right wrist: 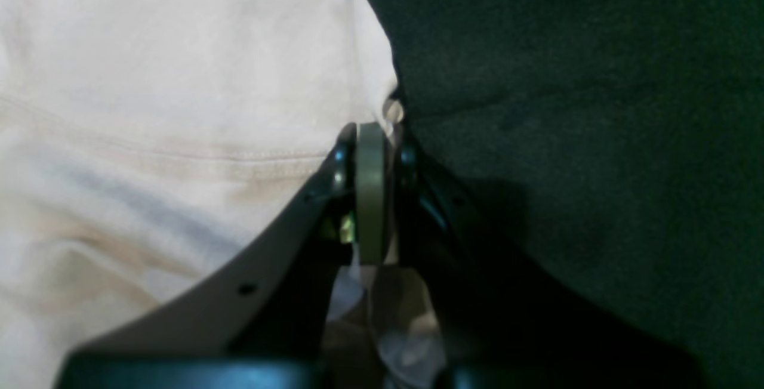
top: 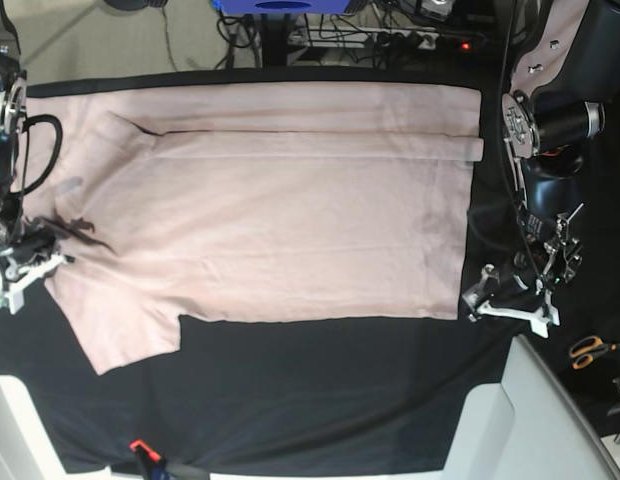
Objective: Fold the T-shirt properly
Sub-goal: 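Pinch the hem corners with the left and right grippers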
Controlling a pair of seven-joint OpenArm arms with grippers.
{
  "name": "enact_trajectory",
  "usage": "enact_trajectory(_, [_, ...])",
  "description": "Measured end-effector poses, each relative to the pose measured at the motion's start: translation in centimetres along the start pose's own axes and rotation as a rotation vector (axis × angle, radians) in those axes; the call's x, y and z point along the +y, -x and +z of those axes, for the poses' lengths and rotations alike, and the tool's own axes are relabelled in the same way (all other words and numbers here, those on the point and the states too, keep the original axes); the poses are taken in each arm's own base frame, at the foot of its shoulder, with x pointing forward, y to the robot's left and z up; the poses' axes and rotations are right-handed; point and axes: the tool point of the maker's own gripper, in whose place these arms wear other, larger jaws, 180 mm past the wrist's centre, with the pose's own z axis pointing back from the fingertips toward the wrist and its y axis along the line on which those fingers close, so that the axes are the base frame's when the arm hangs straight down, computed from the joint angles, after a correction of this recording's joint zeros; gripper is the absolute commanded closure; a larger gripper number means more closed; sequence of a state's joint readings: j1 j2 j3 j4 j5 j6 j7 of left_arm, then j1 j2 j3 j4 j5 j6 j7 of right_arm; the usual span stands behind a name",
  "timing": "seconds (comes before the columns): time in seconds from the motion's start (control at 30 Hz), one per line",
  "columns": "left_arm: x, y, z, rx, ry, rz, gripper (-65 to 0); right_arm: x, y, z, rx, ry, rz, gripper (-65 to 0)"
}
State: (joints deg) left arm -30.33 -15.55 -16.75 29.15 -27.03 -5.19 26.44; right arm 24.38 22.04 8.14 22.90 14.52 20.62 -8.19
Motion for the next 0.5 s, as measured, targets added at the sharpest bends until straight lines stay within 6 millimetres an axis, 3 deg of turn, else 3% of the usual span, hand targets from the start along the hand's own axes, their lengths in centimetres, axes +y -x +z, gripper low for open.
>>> enact_trajectory(0.13, [-1.6,-0.8,-0.7,-0.029,0.000,-0.129,-50.4,0.0,0.0,0.0,0.000,0.000,0.000,0.0])
enact_trajectory(0.27, [-2.8,1.4,-1.7,-0.001,0.009,-0.177,-50.4,0.0,0.0,0.0,0.000,-0.004,0.001,0.0])
enact_trajectory(0.5, [-3.8,1.8,-2.0,-0.025,0.020,-0.173,-50.2,-0.1,0.1,0.0,0.000,-0.002,0.001,0.0])
